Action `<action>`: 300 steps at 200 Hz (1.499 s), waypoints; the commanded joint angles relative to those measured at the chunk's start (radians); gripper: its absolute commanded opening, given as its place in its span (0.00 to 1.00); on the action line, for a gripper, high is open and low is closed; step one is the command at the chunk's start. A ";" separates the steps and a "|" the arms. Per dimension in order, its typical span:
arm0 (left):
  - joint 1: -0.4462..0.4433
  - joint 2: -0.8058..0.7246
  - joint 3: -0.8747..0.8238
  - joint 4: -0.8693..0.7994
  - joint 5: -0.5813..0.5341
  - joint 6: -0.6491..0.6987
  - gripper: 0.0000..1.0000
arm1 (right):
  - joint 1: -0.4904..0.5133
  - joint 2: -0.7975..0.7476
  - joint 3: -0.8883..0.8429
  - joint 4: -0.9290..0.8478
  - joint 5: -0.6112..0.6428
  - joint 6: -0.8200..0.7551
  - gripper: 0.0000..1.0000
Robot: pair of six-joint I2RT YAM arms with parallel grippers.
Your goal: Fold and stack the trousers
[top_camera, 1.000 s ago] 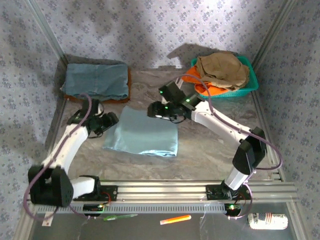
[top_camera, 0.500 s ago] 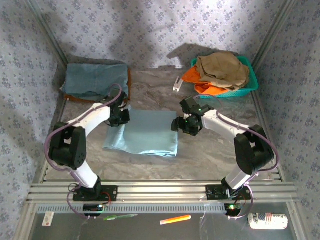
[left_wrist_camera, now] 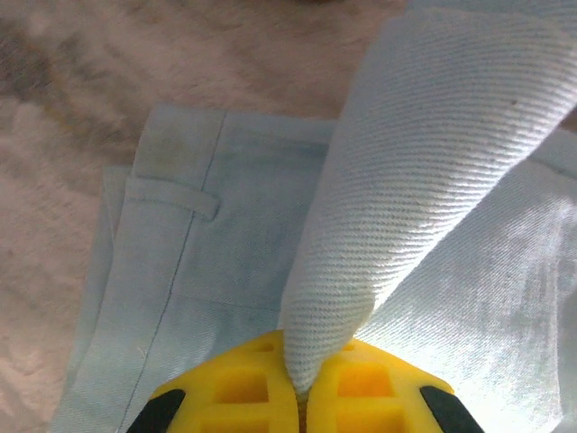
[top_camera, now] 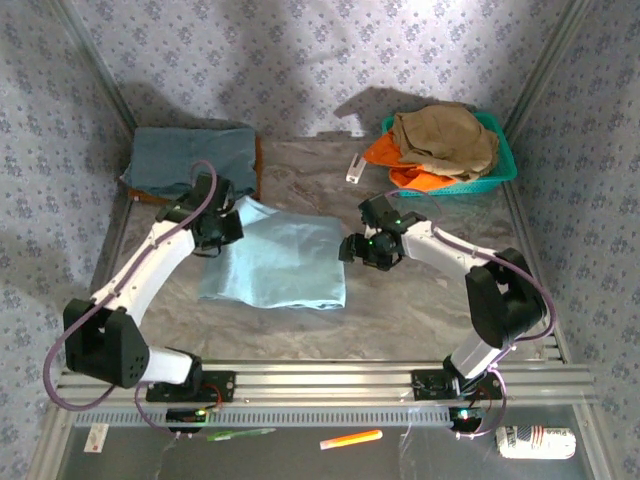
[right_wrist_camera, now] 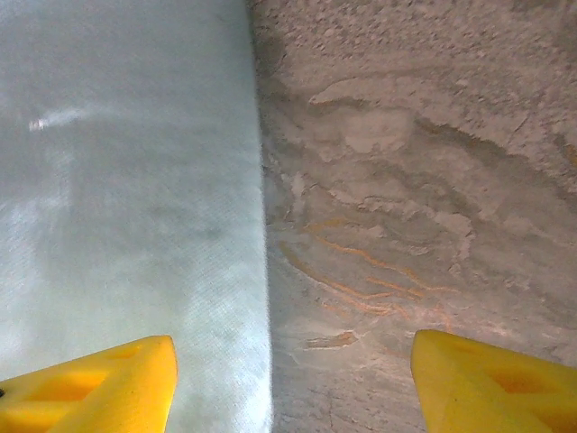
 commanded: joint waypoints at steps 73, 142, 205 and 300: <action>0.147 0.191 -0.062 0.051 -0.124 -0.037 0.69 | 0.172 -0.053 0.112 -0.101 0.088 -0.019 0.69; 0.028 -0.166 -0.082 0.000 0.013 -0.106 0.45 | 0.304 0.100 0.238 0.028 0.014 0.052 0.00; 0.008 -0.163 -0.486 0.264 0.028 -0.287 0.02 | 0.382 0.209 0.046 0.185 -0.089 0.150 0.00; 0.184 -0.247 -0.563 0.250 0.140 -0.232 0.10 | 0.352 0.163 -0.068 0.169 -0.113 0.123 0.00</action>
